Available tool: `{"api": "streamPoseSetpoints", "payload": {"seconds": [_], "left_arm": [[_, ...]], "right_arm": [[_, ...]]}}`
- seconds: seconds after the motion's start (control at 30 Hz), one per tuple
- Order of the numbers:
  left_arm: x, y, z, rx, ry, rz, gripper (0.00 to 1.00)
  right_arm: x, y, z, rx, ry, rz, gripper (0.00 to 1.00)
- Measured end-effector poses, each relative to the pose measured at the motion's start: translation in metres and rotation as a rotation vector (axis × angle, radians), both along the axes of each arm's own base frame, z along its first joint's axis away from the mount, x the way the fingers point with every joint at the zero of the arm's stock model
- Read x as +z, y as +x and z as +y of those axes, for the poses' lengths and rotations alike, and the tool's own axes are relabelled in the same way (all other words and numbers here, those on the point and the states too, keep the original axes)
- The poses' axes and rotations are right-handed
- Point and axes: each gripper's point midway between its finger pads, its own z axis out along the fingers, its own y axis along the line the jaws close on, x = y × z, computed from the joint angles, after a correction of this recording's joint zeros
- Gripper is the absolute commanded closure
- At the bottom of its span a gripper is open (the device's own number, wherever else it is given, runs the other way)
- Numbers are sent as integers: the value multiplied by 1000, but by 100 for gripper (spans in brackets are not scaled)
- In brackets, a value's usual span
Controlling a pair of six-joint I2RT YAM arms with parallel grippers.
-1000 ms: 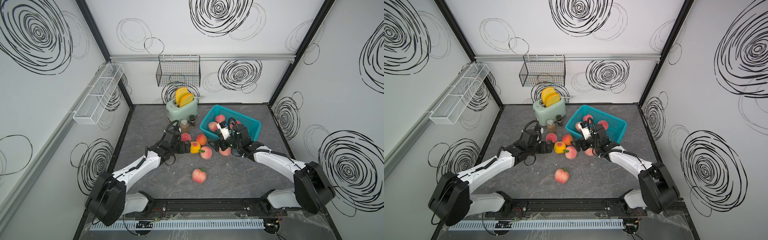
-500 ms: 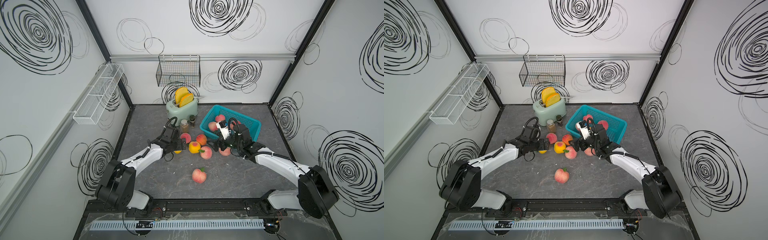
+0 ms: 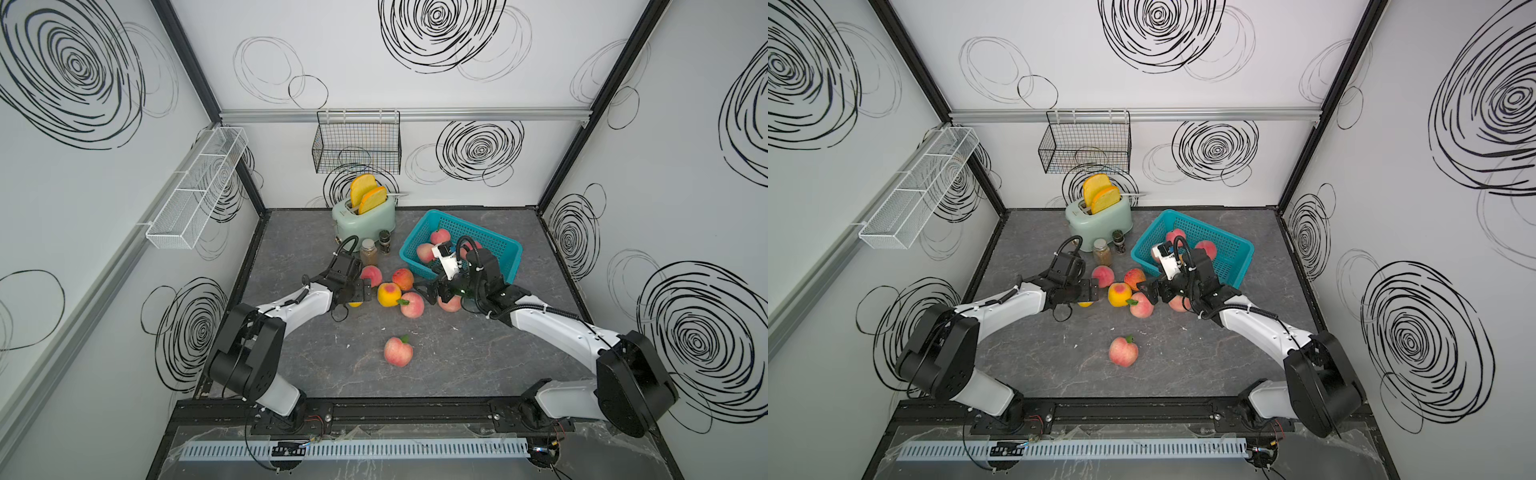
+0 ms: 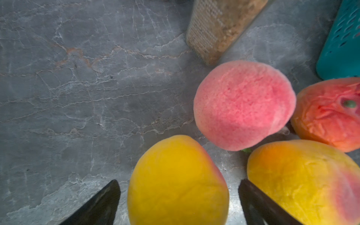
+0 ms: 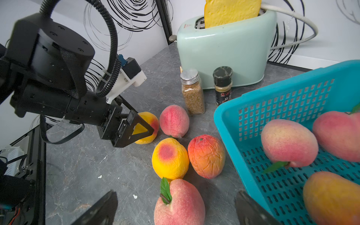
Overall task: Put the peaches into the basket
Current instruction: Pick up the peach from the center of the board.
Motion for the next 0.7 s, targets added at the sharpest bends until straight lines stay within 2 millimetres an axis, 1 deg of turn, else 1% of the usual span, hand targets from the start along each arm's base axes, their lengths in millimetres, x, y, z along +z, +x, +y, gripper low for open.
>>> {"api": "streamPoseSetpoints", "payload": {"seconds": [0.37, 0.43, 0.7], "left_arm": [[-3, 1, -8, -17, -4, -8, 1], [-3, 1, -9, -20, -4, -9, 0], [-11, 0, -9, -21, -1, -1, 5]], "right_arm": [[1, 0, -1, -3, 4, -4, 2], [3, 0, -1, -3, 8, -7, 2], [4, 0, -2, -6, 12, -11, 2]]}}
